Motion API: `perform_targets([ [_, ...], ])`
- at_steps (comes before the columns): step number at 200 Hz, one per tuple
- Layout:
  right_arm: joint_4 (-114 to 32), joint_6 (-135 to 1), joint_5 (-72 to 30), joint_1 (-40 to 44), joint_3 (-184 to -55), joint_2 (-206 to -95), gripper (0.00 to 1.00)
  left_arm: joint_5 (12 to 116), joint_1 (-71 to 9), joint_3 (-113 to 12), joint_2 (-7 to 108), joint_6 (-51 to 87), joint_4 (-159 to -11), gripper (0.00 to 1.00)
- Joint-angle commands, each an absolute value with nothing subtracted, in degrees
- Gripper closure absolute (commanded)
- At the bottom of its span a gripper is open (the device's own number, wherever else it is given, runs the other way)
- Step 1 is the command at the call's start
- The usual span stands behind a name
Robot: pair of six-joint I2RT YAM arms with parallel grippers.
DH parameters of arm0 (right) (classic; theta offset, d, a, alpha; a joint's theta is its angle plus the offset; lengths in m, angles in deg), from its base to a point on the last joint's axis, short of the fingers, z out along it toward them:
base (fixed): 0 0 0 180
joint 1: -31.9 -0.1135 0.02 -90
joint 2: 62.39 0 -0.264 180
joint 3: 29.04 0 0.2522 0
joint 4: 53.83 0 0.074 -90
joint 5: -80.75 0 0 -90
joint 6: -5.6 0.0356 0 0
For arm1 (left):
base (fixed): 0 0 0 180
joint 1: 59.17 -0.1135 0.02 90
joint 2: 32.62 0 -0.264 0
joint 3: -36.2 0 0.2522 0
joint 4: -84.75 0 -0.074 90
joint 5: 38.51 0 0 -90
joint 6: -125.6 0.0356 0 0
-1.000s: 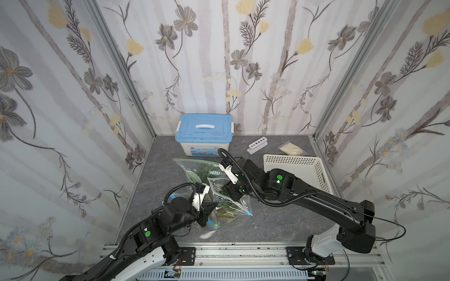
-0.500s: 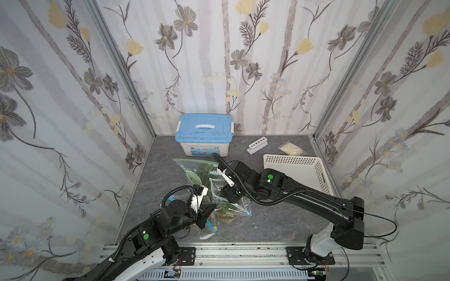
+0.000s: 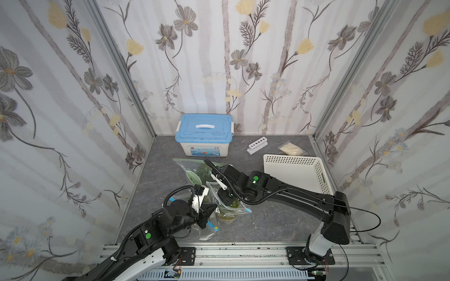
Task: Open the zip-top bag and take out the pineapple
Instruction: Pick up the pineapple from the zipper food storage bag.
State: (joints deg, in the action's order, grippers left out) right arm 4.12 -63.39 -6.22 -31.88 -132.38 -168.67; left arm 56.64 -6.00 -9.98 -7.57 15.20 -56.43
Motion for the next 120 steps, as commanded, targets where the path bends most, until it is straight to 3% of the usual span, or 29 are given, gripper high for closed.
perform_targets([
  [1,9.75,-62.19,-9.06,-32.33,-132.06,-168.16,0.93,56.07,-6.00,-10.20,-7.16,15.39,-58.46,1.00],
  [13,10.15,-62.09,-8.42,-32.60,-132.82,-166.89,1.00,55.91,-6.00,-10.42,-6.76,15.48,-58.77,1.00],
  [78,13.74,-61.91,-5.71,-33.35,-138.52,-159.28,1.00,57.17,-5.95,-13.09,-1.10,16.84,-61.83,1.00],
  [85,14.21,-61.93,-4.96,-33.31,-139.04,-158.61,1.00,57.38,-6.00,-13.42,-0.22,16.80,-62.29,0.92],
  [93,14.79,-61.82,-3.84,-33.30,-139.58,-157.72,1.00,57.93,-5.98,-13.56,0.54,16.80,-63.10,0.72],
  [99,15.21,-61.81,-2.99,-33.23,-139.99,-157.14,1.00,58.79,-6.00,-13.44,0.93,16.75,-64.03,0.63],
  [109,15.77,-61.87,-1.76,-33.11,-140.59,-156.26,1.00,60.31,-6.00,-13.17,1.28,16.55,-66.07,0.53],
  [120,16.18,-62.06,-0.03,-33.11,-141.50,-155.44,1.00,61.35,-6.00,-12.79,1.27,16.19,-68.35,0.51],
])
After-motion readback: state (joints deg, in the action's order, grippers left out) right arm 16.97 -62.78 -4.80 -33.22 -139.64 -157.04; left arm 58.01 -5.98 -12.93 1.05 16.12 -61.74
